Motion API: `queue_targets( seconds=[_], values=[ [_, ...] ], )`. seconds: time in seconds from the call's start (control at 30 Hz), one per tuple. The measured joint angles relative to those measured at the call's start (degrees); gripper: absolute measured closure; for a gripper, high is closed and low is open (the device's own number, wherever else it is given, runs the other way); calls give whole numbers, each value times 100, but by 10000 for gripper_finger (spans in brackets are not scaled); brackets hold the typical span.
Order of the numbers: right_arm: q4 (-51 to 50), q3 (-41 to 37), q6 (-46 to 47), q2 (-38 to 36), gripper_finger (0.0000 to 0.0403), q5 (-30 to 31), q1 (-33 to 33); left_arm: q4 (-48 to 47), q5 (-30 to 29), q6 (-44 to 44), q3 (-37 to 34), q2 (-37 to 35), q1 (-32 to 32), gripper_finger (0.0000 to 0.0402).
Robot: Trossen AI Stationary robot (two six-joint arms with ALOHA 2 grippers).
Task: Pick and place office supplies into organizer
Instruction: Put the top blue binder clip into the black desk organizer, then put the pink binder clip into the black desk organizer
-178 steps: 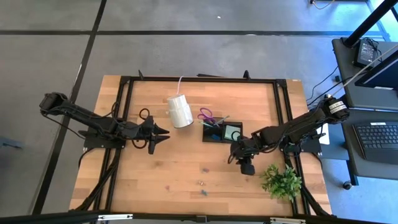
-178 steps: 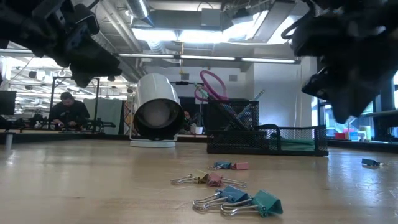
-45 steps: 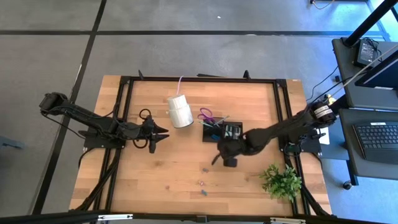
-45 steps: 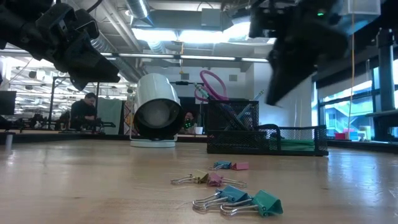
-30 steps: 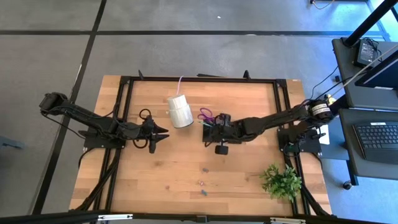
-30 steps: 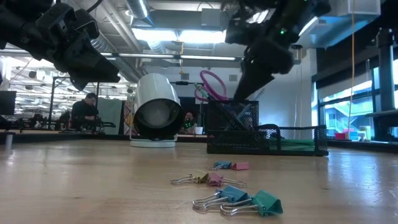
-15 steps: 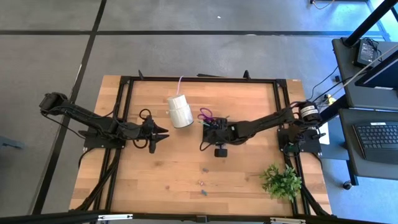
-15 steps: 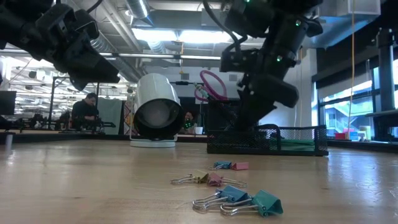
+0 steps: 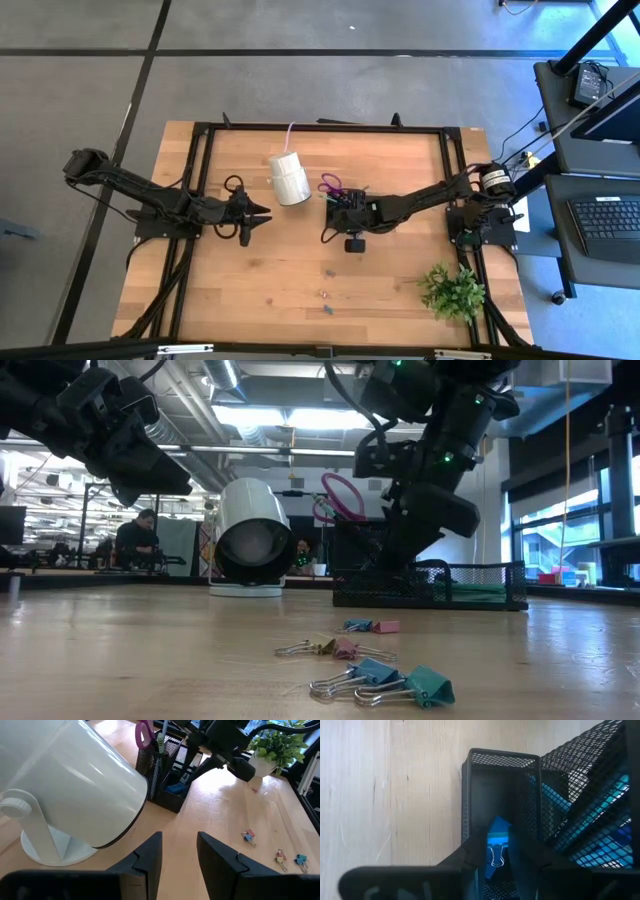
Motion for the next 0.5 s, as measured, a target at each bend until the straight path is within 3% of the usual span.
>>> queue_targets(
  seconds=[0.33, 0.5],
  values=[
    [-57, 4, 17, -11, 275, 55, 0, 1, 0, 1, 0, 0, 0, 286],
    [-532, 243, 204, -26, 269, -21, 13, -1, 0, 1, 0, 0, 0, 286]
  ],
)
